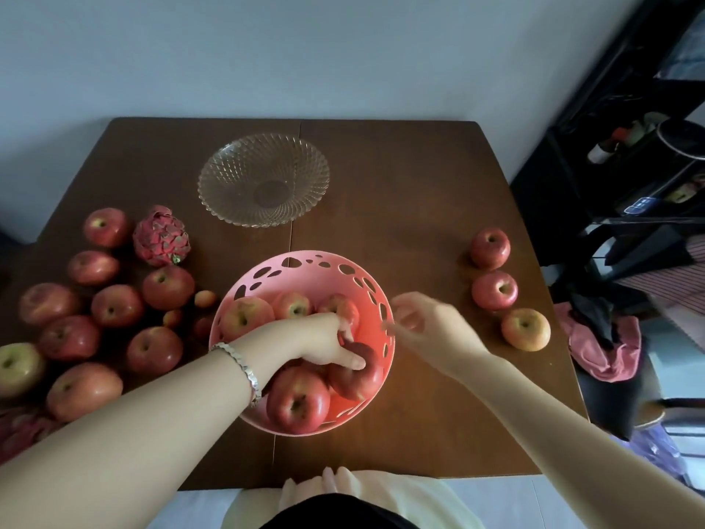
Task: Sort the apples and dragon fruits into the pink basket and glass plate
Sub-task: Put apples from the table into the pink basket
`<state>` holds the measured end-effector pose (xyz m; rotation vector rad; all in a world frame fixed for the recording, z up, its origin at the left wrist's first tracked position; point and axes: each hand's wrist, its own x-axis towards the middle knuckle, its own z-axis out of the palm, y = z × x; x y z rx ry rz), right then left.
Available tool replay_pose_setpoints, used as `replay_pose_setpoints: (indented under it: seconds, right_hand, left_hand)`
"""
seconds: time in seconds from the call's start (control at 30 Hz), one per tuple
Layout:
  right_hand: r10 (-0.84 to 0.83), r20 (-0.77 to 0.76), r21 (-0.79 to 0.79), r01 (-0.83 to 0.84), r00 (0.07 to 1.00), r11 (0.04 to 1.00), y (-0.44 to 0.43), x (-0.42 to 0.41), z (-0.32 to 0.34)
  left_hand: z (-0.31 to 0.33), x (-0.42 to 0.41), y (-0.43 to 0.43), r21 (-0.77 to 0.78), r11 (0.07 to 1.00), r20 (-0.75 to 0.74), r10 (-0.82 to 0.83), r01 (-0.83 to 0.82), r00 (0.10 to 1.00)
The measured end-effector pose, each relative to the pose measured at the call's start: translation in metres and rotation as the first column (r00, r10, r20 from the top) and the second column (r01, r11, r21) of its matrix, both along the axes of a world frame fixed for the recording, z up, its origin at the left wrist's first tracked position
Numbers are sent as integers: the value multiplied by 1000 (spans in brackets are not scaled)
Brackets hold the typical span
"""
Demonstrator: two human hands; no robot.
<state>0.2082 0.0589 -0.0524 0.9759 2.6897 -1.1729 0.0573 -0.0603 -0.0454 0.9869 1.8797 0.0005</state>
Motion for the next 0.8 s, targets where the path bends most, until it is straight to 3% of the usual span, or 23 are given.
replay_pose_setpoints:
  seconds: [0.07, 0.1, 0.17, 0.2, 0.27, 0.5, 0.6, 0.67, 0.73, 0.8]
  right_hand:
    - [-302, -21, 186, 301, 953, 936, 31, 14, -14]
    - [-408, 102, 275, 369, 907, 888, 46, 22, -25]
    - [-538, 440, 353, 412, 719, 840, 66, 36, -46]
    - [-565, 533, 364, 432, 630, 825, 71, 40, -56]
    - [-616, 542, 400, 470, 572, 787, 76, 44, -72]
    - [-716, 460, 512, 501, 526, 697, 93, 60, -85]
    - [-621, 558, 393, 483, 551, 782, 90, 62, -71]
    - [-534, 565, 266, 474, 629, 840, 79, 56, -52]
    - [-445, 447, 117, 442, 776, 889, 60, 44, -33]
    - [-356, 220, -51, 375, 908, 925, 37, 21, -14]
  left_hand:
    - [3, -2, 6, -28, 1000, 0, -11, 11, 1000]
    - [4, -2, 8, -31, 999, 1, -6, 6, 1000]
    - [2, -4, 9, -21, 1000, 7, 14, -14, 1000]
    - [0, -4, 9, -15, 1000, 13, 23, -23, 1000]
    - [-2, -4, 6, -7, 999, 25, 40, -40, 999]
    - [-13, -6, -5, 43, 995, 38, 83, -85, 996]
    - [-17, -5, -13, 104, 985, 82, 126, -135, 989]
    - [-18, -4, -18, 145, 976, 106, 148, -163, 983]
    - [-20, -3, -21, 166, 966, 130, 177, -197, 976]
    - [-21, -2, -23, 169, 961, 143, 196, -219, 970]
